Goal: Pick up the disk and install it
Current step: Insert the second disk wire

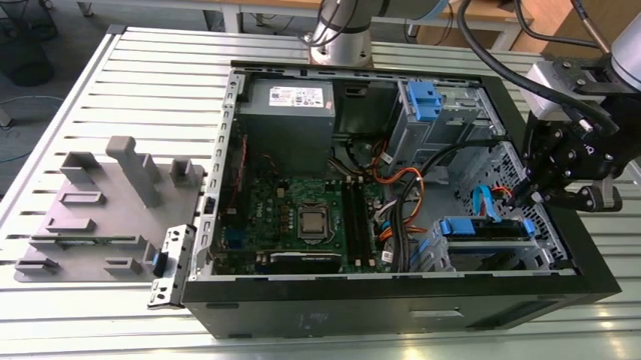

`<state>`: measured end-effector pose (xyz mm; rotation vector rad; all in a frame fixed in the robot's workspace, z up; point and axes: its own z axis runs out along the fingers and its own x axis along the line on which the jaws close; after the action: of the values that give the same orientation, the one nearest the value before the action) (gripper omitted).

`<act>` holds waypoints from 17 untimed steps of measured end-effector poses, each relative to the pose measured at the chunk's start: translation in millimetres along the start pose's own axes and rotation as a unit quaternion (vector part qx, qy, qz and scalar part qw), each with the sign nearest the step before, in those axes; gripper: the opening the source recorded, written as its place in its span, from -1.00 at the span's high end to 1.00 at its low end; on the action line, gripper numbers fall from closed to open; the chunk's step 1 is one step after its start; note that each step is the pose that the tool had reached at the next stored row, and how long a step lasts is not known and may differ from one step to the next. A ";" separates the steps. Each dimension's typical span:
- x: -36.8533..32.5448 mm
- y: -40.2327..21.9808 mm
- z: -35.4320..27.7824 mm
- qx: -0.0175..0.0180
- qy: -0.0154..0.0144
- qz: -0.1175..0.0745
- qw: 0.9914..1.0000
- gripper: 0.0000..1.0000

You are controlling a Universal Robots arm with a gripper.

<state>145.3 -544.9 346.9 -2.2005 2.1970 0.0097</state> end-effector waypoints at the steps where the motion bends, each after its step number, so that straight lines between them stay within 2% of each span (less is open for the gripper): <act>1: 0.6 0.3 0.0 0.000 0.000 0.000 1.000 0.67; 17: 11.3 6.4 0.0 0.002 0.000 0.000 1.000 0.67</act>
<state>138.9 -556.2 346.5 -2.1990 2.1950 0.0058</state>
